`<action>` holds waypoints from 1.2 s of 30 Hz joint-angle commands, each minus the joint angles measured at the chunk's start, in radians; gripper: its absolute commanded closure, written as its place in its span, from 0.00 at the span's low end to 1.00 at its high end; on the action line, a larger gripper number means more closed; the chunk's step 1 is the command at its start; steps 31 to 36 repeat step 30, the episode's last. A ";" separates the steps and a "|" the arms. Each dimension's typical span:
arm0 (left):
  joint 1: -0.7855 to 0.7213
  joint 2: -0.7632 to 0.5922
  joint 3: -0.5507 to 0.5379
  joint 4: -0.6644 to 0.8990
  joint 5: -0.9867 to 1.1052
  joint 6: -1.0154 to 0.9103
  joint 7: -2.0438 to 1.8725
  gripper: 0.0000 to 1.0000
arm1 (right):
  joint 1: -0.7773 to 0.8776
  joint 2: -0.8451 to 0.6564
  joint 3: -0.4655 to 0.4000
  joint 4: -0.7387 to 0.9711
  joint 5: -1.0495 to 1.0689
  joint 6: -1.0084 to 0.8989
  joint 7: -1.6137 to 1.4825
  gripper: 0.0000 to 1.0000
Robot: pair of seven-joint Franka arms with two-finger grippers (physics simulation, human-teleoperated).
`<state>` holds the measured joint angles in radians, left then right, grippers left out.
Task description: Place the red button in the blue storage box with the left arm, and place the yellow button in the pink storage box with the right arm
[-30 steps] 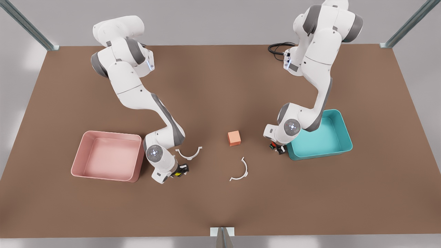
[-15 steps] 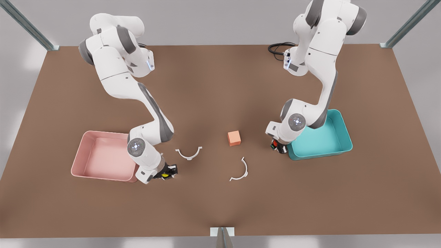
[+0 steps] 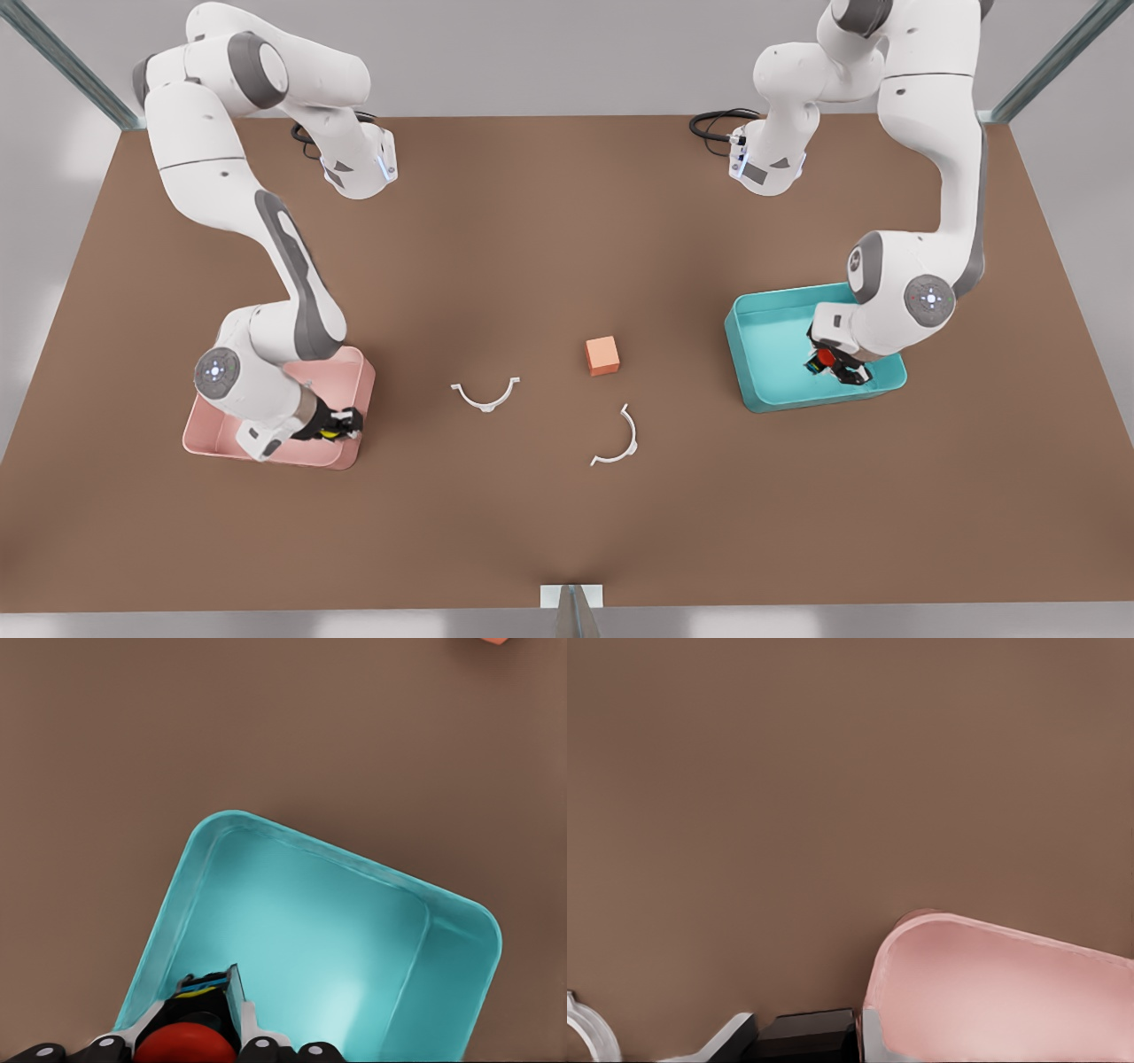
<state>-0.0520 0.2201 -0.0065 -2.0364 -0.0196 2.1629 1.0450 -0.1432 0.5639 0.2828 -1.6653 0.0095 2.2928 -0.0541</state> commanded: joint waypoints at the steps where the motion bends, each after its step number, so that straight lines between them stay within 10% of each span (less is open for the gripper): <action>1: -0.003 0.002 -0.001 -0.024 -0.003 -0.075 0.263 0.51 | -0.019 -0.006 0.003 -0.010 -0.010 -0.019 -0.233 0.52; 2: -0.003 0.004 0.000 -0.042 -0.003 -0.064 0.265 0.51 | -0.030 -0.004 0.003 -0.010 -0.008 -0.019 -0.237 0.52; 4: -0.003 0.002 -0.001 -0.064 -0.003 -0.046 0.268 0.00 | -0.059 -0.002 0.007 -0.014 -0.005 -0.019 -0.286 0.52; 10: -0.002 -0.045 0.006 -0.022 -0.040 -0.055 -0.068 0.00 | -0.137 -0.002 0.042 -0.054 -0.005 -0.078 -0.328 0.49; 11: -0.005 -0.053 0.005 0.067 -0.042 -0.165 -0.316 0.00 | -0.142 -0.002 0.042 -0.062 -0.005 -0.078 -0.331 0.43; 12: -0.005 -0.038 0.005 0.212 -0.043 -0.312 -0.474 0.00 | -0.145 -0.002 0.042 -0.065 -0.005 -0.078 -0.337 0.08; 13: -0.003 -0.031 0.005 0.320 -0.046 -0.374 -0.659 0.00 | -0.147 -0.002 0.042 -0.064 -0.005 -0.078 -0.337 0.00; 20: -0.015 -0.035 -0.001 0.644 -0.033 -0.575 -1.001 0.00 | -0.045 -0.083 0.053 0.254 -0.118 -0.352 -0.131 0.00; 23: -0.022 -0.004 -0.001 0.673 -0.004 -0.575 -1.005 0.00 | 0.141 -0.417 -0.178 0.085 -0.053 -0.567 0.039 0.00; 36: -0.037 0.027 -0.001 0.696 0.007 -0.575 -1.047 0.00 | 0.279 -0.401 -0.345 0.177 -0.039 -0.658 0.092 0.00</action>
